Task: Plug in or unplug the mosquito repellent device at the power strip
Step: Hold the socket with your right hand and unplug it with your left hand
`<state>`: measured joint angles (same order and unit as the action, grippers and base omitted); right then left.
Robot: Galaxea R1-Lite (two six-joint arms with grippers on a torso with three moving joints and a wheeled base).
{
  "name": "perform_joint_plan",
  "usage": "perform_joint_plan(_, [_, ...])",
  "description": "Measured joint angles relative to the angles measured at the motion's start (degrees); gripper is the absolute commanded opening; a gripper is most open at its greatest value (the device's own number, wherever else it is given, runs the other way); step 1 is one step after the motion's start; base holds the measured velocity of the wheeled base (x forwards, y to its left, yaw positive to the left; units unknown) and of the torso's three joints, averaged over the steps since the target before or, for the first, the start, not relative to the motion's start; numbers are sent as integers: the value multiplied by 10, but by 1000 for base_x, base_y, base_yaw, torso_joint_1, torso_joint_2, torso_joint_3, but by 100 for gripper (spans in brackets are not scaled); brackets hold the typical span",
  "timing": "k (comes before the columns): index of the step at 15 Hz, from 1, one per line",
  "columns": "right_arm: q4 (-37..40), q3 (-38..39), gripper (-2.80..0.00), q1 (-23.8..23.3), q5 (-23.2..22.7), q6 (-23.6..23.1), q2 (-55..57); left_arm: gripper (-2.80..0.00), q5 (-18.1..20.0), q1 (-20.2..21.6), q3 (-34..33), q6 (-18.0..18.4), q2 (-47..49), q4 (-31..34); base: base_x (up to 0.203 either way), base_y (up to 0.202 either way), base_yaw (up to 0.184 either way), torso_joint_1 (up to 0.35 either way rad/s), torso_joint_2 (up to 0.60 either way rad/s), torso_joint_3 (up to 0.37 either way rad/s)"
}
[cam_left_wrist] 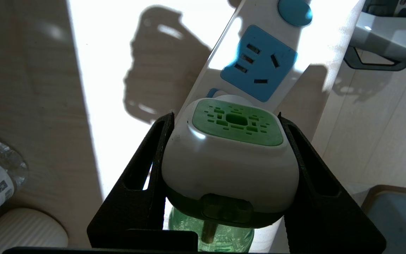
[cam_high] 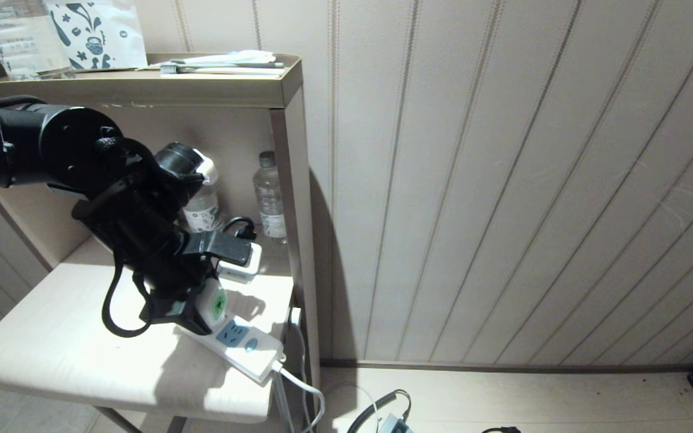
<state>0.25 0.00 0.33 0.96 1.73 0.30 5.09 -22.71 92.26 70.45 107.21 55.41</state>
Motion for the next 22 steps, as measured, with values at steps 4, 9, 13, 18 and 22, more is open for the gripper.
perform_joint_plan(4, [0,0,-280,0,0,0,0,-280,-1,4,-9,0,-4,0,0,0,0,0,0,0])
perform_joint_plan(9, [-1,0,-280,0,0,-5,0,-280,-7,14,-21,-1,-1,-3,0,0,0,0,0,0])
perform_joint_plan(13, [10,-8,-280,-1,-1,-7,0,-280,-8,19,-33,-2,6,-24,0,0,0,0,0,0])
perform_joint_plan(18, [97,-263,-280,1,-28,-9,67,-280,-8,22,-49,-2,8,-44,0,0,0,0,0,0])
perform_joint_plan(22, [166,-523,-280,2,-99,-23,275,-280,-5,22,-54,-2,11,-52,0,0,0,0,0,0])
